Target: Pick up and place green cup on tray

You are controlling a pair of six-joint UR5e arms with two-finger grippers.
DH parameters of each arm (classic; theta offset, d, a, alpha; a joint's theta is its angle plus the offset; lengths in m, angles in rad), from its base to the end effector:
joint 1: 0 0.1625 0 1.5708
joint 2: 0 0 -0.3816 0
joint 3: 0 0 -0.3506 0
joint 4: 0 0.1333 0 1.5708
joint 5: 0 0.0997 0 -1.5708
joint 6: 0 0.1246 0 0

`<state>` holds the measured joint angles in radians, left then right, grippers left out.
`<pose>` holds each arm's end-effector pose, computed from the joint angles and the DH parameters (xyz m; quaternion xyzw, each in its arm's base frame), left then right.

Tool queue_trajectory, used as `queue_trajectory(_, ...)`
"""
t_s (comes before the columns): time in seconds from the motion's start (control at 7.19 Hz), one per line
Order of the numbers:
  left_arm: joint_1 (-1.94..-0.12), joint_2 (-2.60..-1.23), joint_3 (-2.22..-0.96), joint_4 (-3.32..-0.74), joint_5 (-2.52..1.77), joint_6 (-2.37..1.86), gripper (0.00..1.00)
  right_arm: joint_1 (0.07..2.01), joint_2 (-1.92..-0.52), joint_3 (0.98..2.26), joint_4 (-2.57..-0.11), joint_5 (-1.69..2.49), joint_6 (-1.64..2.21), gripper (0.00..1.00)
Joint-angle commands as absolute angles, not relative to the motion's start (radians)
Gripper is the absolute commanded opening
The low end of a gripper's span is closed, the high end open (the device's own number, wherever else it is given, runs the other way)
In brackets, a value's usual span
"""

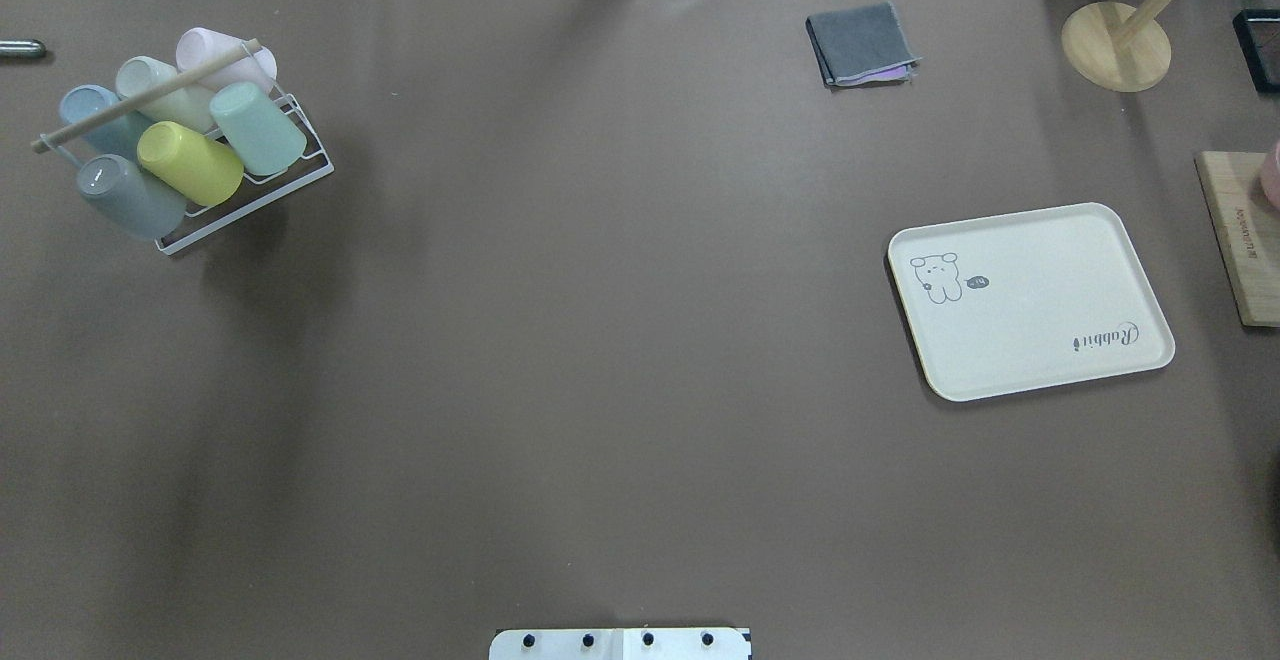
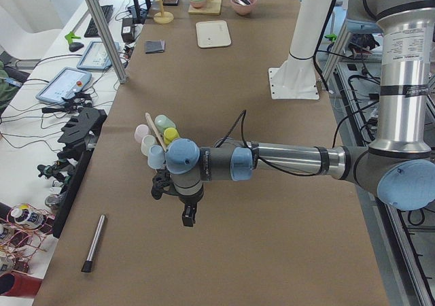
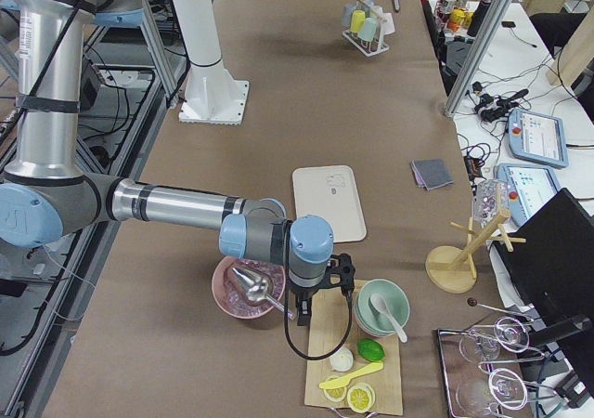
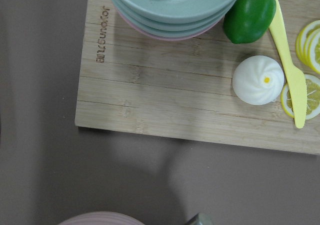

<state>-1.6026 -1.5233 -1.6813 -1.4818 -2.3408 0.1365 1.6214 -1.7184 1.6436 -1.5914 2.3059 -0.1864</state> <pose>-0.0602 -0.4274 0.6136 0.0196 0.3752 0.0436 0.9257 0.0691 -0.3809 0.6677 -0.0018 -0.3617 -0.0462 0.9312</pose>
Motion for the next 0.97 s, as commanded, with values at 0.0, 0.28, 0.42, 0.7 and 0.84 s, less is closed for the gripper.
queue_trajectory(0.0,-1.601,-1.513,-1.680,-1.506,-2.339,0.143,0.98,1.621,-1.718,1.646,-1.594,2.306,-0.151,1.00)
queue_trajectory(0.28,-1.598,-1.522,-1.681,-1.506,-2.339,0.143,0.98,1.621,-1.720,1.646,-1.591,2.299,-0.152,1.00)
queue_trajectory(0.42,-1.598,-1.523,-1.687,-1.511,-2.339,0.143,0.98,1.621,-1.720,1.646,-1.591,2.299,-0.152,1.00)
queue_trajectory(0.7,-1.583,-1.525,-1.690,-1.548,-2.336,0.143,0.98,1.621,-1.720,1.651,-1.591,2.301,-0.150,1.00)
queue_trajectory(0.84,-1.569,-1.529,-1.692,-1.552,-2.330,0.144,0.98,1.621,-1.720,1.649,-1.591,2.301,-0.152,1.00)
